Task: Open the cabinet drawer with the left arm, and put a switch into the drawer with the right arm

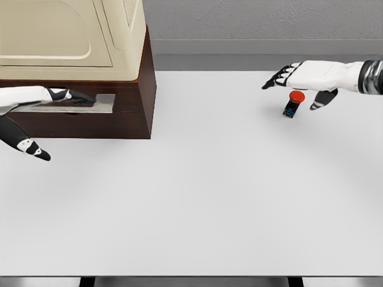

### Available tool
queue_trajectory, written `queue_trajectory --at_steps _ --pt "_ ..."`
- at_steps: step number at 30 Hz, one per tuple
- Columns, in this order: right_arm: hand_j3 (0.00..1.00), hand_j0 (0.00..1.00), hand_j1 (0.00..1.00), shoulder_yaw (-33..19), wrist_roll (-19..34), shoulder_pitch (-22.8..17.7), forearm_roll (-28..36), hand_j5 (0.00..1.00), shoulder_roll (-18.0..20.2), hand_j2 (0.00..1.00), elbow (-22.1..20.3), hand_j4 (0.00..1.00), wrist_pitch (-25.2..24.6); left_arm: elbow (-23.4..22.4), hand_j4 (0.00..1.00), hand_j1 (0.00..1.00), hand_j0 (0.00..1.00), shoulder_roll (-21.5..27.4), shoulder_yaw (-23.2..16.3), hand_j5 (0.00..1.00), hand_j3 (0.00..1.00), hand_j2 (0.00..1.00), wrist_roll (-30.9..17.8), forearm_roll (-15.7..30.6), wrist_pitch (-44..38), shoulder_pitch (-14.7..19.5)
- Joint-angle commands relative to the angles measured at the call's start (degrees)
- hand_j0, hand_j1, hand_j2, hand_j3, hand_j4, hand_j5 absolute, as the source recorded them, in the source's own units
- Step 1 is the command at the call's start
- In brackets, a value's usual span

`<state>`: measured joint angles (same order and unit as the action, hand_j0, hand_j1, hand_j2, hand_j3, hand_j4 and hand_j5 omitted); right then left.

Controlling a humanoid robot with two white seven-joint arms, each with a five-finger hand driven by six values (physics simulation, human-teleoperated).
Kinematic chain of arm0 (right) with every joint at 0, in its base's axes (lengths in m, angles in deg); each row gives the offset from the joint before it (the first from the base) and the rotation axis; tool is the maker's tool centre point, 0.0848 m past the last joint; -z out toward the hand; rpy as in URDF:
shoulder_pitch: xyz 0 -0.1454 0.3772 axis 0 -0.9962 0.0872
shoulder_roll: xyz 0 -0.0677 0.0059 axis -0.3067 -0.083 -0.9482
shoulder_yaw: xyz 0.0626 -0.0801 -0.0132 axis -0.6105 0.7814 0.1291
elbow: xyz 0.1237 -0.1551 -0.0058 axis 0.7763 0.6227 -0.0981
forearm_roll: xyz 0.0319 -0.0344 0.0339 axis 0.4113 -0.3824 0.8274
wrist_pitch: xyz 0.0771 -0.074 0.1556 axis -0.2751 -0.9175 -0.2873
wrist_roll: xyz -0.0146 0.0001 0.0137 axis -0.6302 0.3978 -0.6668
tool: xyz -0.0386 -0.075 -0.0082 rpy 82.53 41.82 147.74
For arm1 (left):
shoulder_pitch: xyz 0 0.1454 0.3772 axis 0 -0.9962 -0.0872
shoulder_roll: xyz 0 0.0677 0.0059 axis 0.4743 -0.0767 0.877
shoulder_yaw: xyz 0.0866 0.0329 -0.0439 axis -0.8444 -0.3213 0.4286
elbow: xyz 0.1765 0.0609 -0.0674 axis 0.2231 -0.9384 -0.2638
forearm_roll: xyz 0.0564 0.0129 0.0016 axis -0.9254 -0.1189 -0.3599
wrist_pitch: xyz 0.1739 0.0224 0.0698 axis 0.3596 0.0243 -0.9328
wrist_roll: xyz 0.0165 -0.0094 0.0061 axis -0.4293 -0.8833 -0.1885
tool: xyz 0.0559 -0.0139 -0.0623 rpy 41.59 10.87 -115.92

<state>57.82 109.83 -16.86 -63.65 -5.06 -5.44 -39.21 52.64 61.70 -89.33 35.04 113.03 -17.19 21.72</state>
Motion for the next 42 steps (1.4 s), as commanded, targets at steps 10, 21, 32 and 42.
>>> queue_trajectory --at_steps 10,21,32,42 --pt "1.0 1.0 1.0 0.5 0.0 0.0 -0.9 1.0 -0.2 1.0 3.6 1.0 -0.2 -0.5 1.0 1.0 1.0 1.2 0.2 1.0 1.0 1.0 0.1 -1.4 -6.4 0.4" --pt "1.0 1.0 1.0 0.5 0.0 0.9 -2.9 1.0 -3.3 1.0 9.7 1.0 -0.2 -2.3 1.0 1.0 1.0 0.8 0.2 1.0 1.0 1.0 1.1 -4.8 -7.8 0.4" --pt "1.0 1.0 1.0 2.0 0.0 2.6 -4.4 1.0 -6.4 1.0 15.3 1.0 -0.2 -4.9 1.0 1.0 1.0 0.7 -0.1 1.0 1.0 1.0 1.2 -6.7 -9.4 0.2" --pt "1.0 1.0 1.0 2.0 0.0 3.8 -5.8 1.0 -8.7 1.0 19.4 1.0 -0.2 -4.9 1.0 1.0 1.0 1.0 -0.9 1.0 1.0 1.0 1.0 -8.2 -9.3 -0.4"
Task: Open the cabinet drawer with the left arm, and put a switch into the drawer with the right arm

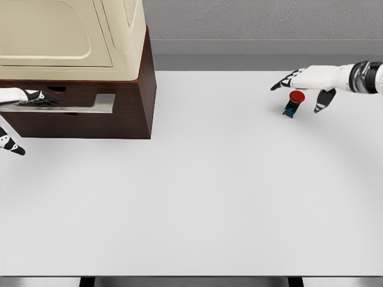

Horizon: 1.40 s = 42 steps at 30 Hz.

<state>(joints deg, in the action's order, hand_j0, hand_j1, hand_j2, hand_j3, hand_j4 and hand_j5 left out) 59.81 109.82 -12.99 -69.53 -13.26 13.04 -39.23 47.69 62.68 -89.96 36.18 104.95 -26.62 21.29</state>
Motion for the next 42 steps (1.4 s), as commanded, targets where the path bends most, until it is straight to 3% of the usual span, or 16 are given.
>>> queue_trajectory --at_steps 1,18,42 --pt "1.0 1.0 1.0 0.0 0.0 0.0 0.0 1.0 -0.9 1.0 1.4 1.0 -0.1 0.1 1.0 1.0 1.0 0.1 -0.6 1.0 1.0 1.0 -0.3 -0.1 0.2 0.0" --pt "1.0 1.0 1.0 1.6 0.0 0.9 -0.3 1.0 -2.4 1.0 3.4 1.0 -0.1 1.3 1.0 1.0 1.0 2.7 -1.3 1.0 1.0 1.0 -4.5 0.0 2.6 -0.5" --pt "1.0 1.0 1.0 2.3 0.0 1.7 -0.4 1.0 -4.0 1.0 6.9 1.0 -0.1 3.6 1.0 1.0 1.0 7.7 -2.0 1.0 1.0 1.0 -4.5 0.0 9.3 -1.6"
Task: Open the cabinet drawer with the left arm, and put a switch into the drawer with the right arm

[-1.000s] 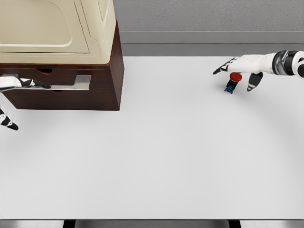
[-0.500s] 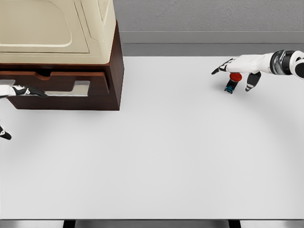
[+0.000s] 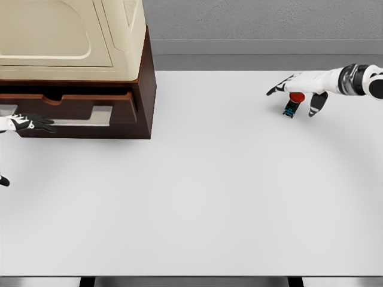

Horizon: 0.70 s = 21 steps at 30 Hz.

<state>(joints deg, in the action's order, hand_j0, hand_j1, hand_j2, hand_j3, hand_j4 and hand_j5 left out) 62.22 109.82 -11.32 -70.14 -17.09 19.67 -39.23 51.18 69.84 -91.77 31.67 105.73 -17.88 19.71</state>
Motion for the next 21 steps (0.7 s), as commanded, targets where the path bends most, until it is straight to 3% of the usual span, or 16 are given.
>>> queue_trajectory --at_steps 1,21 --pt "1.0 1.0 1.0 -0.1 0.0 0.0 0.2 1.0 -0.1 1.0 0.6 1.0 -0.1 0.2 1.0 1.0 1.0 0.7 -0.2 1.0 1.0 1.0 0.0 -0.8 0.6 0.0" --pt "1.0 1.0 1.0 0.0 0.0 1.1 -0.9 1.0 -1.4 1.0 3.5 1.0 -0.1 0.4 1.0 1.0 1.0 2.9 -1.1 1.0 1.0 1.0 0.0 -0.7 4.1 -0.2"
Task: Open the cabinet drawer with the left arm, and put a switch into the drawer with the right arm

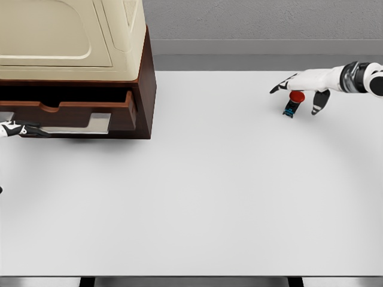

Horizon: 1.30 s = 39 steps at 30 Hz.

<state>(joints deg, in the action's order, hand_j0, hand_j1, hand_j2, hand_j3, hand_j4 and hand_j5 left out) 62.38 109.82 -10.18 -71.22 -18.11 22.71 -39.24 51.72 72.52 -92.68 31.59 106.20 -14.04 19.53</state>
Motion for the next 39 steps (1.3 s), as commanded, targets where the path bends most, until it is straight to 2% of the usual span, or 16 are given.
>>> queue_trajectory --at_steps 1,8,12,18,27,39 --pt "1.0 1.0 1.0 -0.1 0.0 0.0 0.2 1.0 -0.4 1.0 0.6 1.0 -0.1 -0.2 1.0 1.0 1.0 0.2 -0.1 1.0 1.0 1.0 0.1 -1.2 0.4 0.0" --pt "1.0 1.0 1.0 -0.1 0.0 0.1 0.2 1.0 -0.5 1.0 0.7 1.0 -0.1 0.5 1.0 1.0 1.0 1.7 -0.2 1.0 1.0 1.0 0.1 -1.2 1.3 -0.2" --pt "1.0 1.0 1.0 -0.1 0.0 0.2 0.1 1.0 -1.0 1.0 0.9 1.0 -0.1 0.5 1.0 1.0 1.0 2.8 -0.2 1.0 1.0 1.0 0.1 -1.3 3.7 -1.7" --pt "1.0 1.0 1.0 -0.1 0.0 0.3 0.1 1.0 -1.1 1.0 1.3 1.0 -0.1 0.6 1.0 1.0 1.0 3.6 -0.3 1.0 1.0 1.0 0.1 -1.3 5.7 -1.8" --pt "1.0 1.0 1.0 -0.1 0.0 0.4 0.0 1.0 -1.1 1.0 1.5 1.0 -0.1 0.5 1.0 1.0 1.0 4.9 -3.4 1.0 1.0 1.0 0.1 -1.3 9.7 -1.8" --pt "1.0 1.0 1.0 0.0 0.0 0.4 0.0 1.0 -1.2 1.0 2.4 1.0 -0.1 0.6 1.0 1.0 1.0 5.7 -3.0 1.0 1.0 1.0 0.1 -1.2 10.4 -1.7"
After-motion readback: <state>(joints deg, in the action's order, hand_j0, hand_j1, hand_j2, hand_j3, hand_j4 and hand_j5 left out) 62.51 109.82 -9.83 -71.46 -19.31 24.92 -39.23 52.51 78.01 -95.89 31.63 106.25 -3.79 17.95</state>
